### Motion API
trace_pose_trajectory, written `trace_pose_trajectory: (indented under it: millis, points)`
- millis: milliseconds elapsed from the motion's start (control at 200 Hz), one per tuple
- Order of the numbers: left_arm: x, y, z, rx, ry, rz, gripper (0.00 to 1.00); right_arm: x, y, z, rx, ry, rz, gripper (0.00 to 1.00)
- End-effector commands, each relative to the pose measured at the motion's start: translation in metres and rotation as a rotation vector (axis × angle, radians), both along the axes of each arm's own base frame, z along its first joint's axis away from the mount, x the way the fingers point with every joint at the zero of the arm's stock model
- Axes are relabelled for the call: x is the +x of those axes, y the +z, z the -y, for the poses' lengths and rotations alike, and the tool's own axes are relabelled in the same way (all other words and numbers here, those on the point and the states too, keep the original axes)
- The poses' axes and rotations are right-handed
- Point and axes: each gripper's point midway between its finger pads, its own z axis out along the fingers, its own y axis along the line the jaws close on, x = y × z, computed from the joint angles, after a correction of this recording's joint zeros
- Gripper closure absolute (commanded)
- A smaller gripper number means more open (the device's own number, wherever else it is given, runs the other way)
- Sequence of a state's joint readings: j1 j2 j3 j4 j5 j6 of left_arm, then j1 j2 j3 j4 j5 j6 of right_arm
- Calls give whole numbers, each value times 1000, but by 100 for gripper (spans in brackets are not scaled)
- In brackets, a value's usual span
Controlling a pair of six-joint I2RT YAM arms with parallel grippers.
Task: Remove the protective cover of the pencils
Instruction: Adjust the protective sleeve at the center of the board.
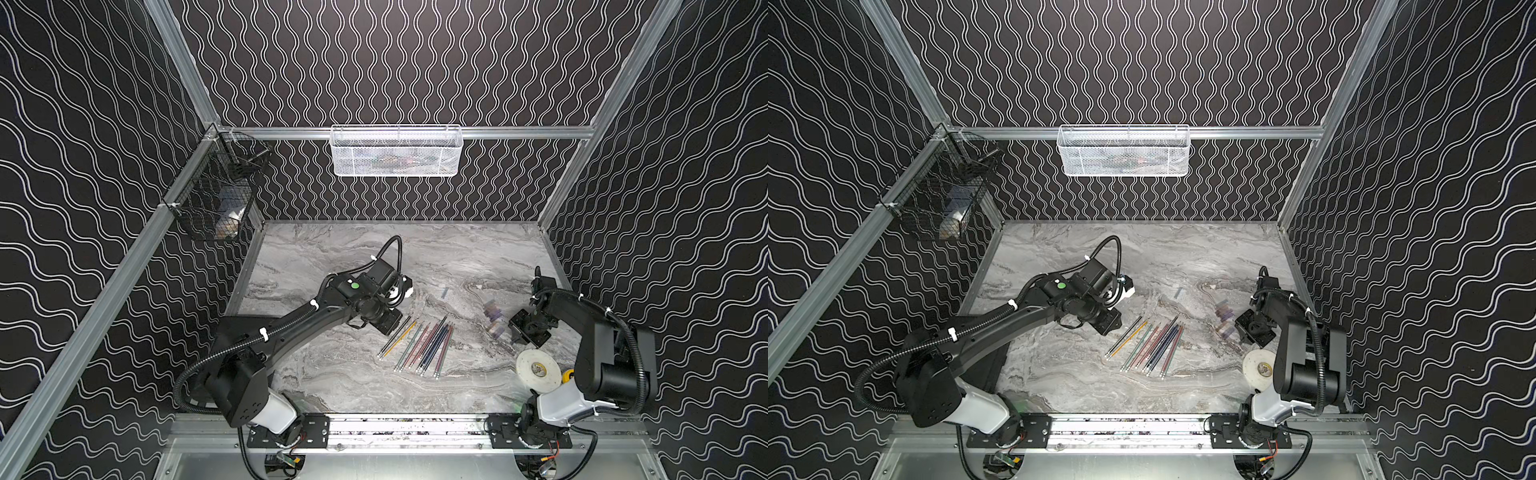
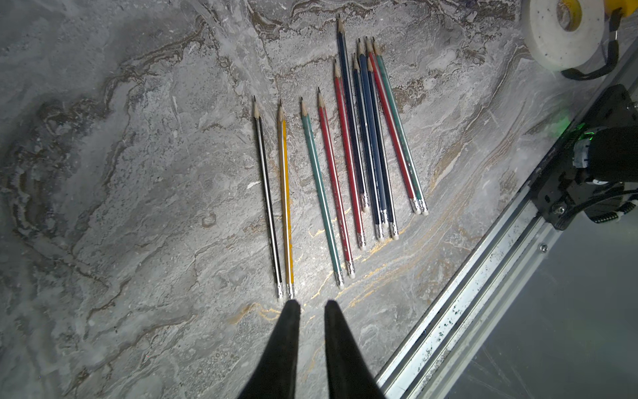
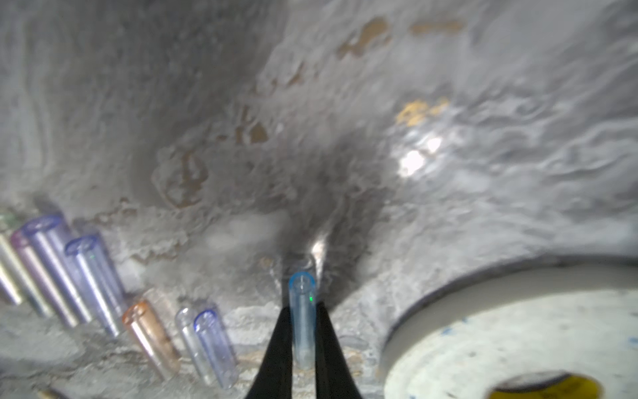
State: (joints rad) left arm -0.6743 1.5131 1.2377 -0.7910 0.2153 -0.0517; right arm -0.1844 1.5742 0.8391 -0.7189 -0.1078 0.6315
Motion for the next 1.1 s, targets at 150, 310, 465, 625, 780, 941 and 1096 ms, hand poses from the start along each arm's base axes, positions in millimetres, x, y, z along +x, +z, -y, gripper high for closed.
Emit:
trace_pose_trajectory:
  millis: [150,310,465,625,780,941,1096]
  points:
    - [-1,1,-1,6,-23,1,81,0,0,-32,103,3,9,90]
    - [-2,0,-1,7,-23,0,81,1,0,-42,102,17,11,90]
    - [-2,-1,-1,10,-24,-3,82,4,-1,-47,101,25,10,90]
    - [-2,0,-1,11,-23,-1,82,11,-1,-46,92,26,15,90]
    - [-2,-1,-1,12,-25,-4,82,19,1,-45,85,27,25,90]
    - [-3,-2,-1,13,-28,-8,82,23,3,-44,77,30,29,90]
    - [-3,-2,0,12,-28,-8,82,24,6,-46,74,41,37,87]
